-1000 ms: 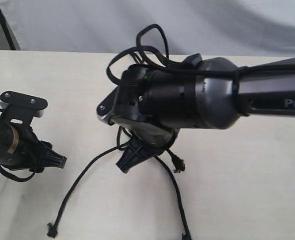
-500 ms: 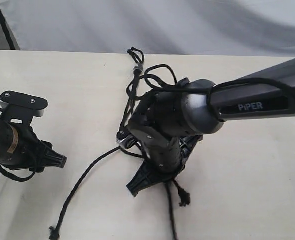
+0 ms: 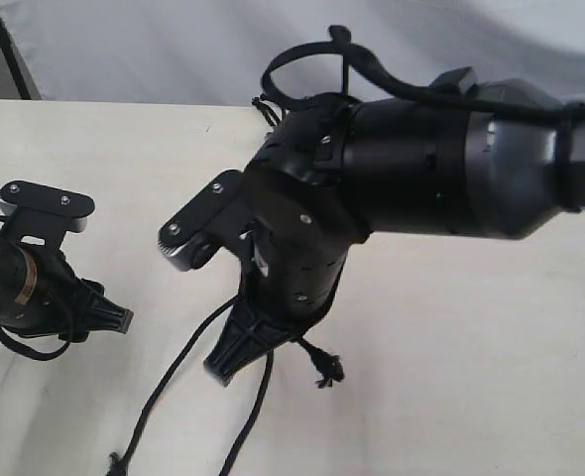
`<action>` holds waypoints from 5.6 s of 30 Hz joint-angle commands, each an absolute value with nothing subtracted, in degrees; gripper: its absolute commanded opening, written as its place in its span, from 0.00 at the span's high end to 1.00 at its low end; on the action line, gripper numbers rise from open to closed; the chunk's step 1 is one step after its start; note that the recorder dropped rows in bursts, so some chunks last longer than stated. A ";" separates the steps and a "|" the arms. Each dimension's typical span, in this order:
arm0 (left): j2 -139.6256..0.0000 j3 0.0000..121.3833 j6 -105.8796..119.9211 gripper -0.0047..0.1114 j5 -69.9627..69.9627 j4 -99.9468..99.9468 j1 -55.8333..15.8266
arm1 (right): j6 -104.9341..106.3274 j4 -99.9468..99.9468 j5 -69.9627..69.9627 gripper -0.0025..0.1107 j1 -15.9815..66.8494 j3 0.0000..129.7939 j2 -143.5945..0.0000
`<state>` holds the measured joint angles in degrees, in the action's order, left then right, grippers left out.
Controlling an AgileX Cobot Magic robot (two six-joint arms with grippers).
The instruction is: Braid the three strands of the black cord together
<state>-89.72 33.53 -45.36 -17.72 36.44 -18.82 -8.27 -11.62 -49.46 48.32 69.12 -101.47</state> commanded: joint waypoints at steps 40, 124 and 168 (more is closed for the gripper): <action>-87.67 34.22 -42.81 0.50 -13.69 30.67 -29.88 | -30.24 -28.37 -37.41 0.37 32.78 54.21 -98.56; -100.24 58.19 -19.76 0.95 -38.10 22.63 -44.64 | -60.17 -57.07 -33.47 0.36 16.08 55.92 -85.58; -74.73 29.75 -33.89 0.43 -15.10 25.47 -21.85 | -24.89 -12.84 -33.53 0.36 60.04 58.61 -105.10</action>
